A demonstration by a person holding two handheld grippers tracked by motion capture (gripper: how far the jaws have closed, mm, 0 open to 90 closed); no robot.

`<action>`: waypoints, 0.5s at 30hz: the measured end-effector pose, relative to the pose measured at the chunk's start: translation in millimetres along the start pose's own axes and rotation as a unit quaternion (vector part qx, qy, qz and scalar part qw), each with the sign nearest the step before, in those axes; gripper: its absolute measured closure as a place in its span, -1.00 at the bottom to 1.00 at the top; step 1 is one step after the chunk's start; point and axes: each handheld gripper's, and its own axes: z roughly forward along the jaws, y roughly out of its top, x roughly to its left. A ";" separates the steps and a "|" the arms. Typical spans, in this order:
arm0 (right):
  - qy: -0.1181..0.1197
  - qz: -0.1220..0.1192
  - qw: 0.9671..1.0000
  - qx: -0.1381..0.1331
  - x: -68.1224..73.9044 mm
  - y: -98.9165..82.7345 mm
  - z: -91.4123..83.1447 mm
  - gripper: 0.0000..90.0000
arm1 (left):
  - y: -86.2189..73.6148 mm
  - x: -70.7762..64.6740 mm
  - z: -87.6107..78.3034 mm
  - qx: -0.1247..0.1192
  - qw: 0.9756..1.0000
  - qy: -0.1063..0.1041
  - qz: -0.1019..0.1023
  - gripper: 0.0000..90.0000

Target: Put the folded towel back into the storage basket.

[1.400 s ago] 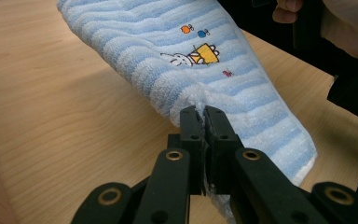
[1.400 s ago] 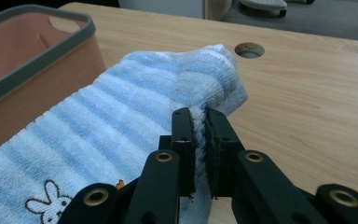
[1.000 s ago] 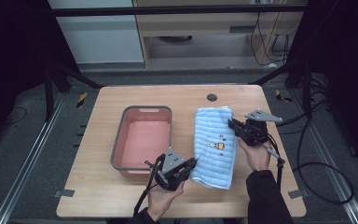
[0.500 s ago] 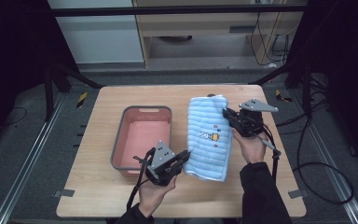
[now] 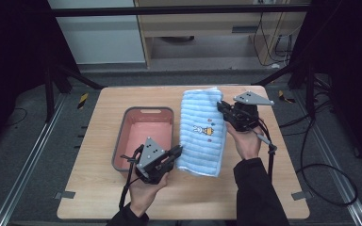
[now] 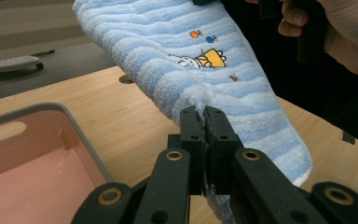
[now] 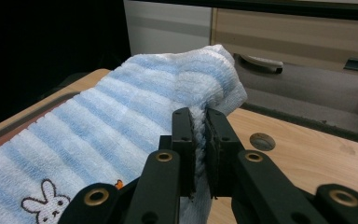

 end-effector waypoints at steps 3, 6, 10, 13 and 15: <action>0.002 -0.003 1.000 -0.002 5.1 5.2 2.5 0.85 | 0.9 4.9 -5.0 -0.004 1.000 0.005 -0.001 0.93; 0.006 -0.007 1.000 -0.003 10.1 8.7 6.3 0.85 | 1.4 8.8 -9.5 -0.006 1.000 0.008 0.000 0.93; 0.010 -0.011 1.000 -0.003 16.8 12.3 11.0 0.85 | 2.2 14.5 -15.3 -0.009 1.000 0.014 0.001 0.93; 0.015 -0.012 1.000 -0.003 22.4 15.7 15.6 0.85 | 2.2 17.7 -18.1 -0.009 1.000 0.017 0.002 0.93; 0.017 -0.012 1.000 -0.003 25.7 17.6 18.9 0.86 | 1.7 21.1 -21.1 -0.011 1.000 0.021 -0.001 0.93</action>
